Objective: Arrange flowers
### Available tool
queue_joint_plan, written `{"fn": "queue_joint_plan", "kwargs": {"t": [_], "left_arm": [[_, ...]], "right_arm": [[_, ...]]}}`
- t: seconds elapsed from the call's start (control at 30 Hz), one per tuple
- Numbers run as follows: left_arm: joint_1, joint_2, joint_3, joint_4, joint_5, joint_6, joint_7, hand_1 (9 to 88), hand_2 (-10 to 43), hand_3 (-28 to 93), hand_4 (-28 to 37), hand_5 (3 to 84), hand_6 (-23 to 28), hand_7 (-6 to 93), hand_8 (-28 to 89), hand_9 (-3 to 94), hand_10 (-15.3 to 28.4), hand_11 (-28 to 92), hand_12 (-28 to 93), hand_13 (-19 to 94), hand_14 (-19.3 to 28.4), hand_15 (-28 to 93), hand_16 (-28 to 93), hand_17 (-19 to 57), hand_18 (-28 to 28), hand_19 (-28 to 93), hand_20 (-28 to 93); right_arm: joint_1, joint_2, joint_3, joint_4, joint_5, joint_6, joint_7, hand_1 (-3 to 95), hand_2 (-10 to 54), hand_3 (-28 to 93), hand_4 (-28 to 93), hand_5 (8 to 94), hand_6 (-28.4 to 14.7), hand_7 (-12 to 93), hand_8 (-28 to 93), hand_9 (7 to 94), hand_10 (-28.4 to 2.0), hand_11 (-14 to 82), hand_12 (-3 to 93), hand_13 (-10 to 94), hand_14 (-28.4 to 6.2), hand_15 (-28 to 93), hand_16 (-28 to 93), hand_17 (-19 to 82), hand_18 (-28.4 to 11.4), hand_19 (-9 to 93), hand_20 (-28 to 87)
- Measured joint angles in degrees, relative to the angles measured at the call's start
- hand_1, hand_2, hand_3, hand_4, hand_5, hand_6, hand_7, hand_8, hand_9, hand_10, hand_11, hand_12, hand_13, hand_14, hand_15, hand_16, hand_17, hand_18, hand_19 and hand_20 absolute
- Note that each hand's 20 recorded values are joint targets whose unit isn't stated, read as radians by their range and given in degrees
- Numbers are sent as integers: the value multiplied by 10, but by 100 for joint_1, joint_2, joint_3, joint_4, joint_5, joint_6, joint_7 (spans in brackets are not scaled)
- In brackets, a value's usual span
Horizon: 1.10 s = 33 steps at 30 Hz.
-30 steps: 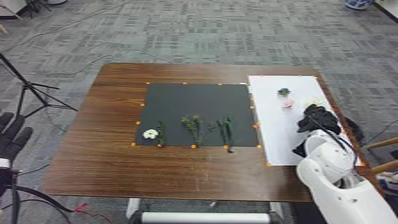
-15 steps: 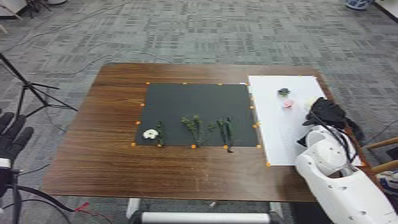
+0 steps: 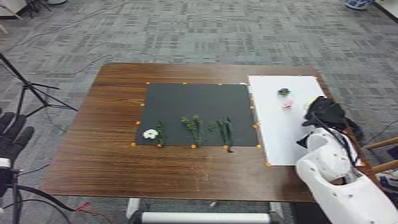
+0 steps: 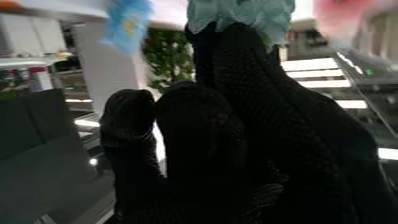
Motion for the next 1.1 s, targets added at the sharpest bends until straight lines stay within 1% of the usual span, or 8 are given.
{"fn": "queue_joint_plan", "kwargs": {"t": [0.17,0.3,0.43,0.57,0.73,0.87,1.0,1.1], "left_arm": [[-13,0,-2,2,5,0,-29,211,202,661,-283,345,78,92,-67,303,133,136,126,215,130,257,-35,-42,103,228,115],[-19,-3,-25,2,10,2,-69,211,202,660,-283,345,78,92,-67,303,133,136,125,215,130,257,-35,-42,104,229,115],[-79,-7,-8,26,10,5,-112,212,201,660,-283,345,78,93,-67,303,133,136,125,215,130,258,-35,-42,104,229,115],[-158,10,56,57,12,7,-133,211,202,662,-283,346,78,94,-68,304,133,136,125,215,131,259,-35,-42,104,229,115],[-249,59,173,93,12,7,-138,212,202,660,-283,346,78,94,-68,304,133,135,125,216,130,259,-35,-42,104,229,115],[-297,101,236,102,12,11,-132,212,202,660,-283,347,79,93,-67,304,133,135,125,216,131,259,-35,-42,104,229,115],[-299,137,294,103,7,14,-107,212,202,661,-283,347,78,93,-68,305,134,135,125,218,131,260,-35,-42,104,229,115],[-335,156,404,120,3,25,-86,212,202,661,-283,347,78,93,-67,305,133,135,125,218,130,259,-36,-42,104,229,115]], "right_arm": [[-121,87,-77,-599,34,283,-194,638,-95,744,-283,777,2,347,113,865,-76,147,470,781,-53,679,407,415,-231,890,403],[23,67,-276,-935,374,187,-575,638,-95,745,-283,773,2,352,110,861,-77,151,473,778,-54,682,408,413,-230,890,404],[519,-76,-807,-1053,1007,114,-820,638,-95,742,-283,770,2,357,108,858,-77,153,472,775,-55,685,409,411,-229,889,405],[1160,-370,-1405,-1023,1821,-49,-1253,639,-95,739,-283,768,1,357,104,855,-77,155,472,772,-55,688,409,408,-228,888,406],[2000,-814,-2215,-690,2273,-493,-1848,639,-95,736,-283,763,3,363,97,853,-77,156,471,770,-55,689,408,405,-227,885,408],[2604,-1199,-2873,-92,1660,-573,-2213,640,-95,732,-283,760,4,366,93,852,-76,156,471,766,-55,690,408,403,-224,883,409],[2938,-1603,-3151,453,1411,-626,-2496,642,-95,728,-283,756,6,371,87,850,-75,156,470,764,-56,690,407,401,-224,879,411],[3137,-1800,-3405,739,1440,-697,-2523,642,-95,727,-283,755,7,374,81,850,-74,156,467,765,-57,690,406,400,-224,877,412]]}}
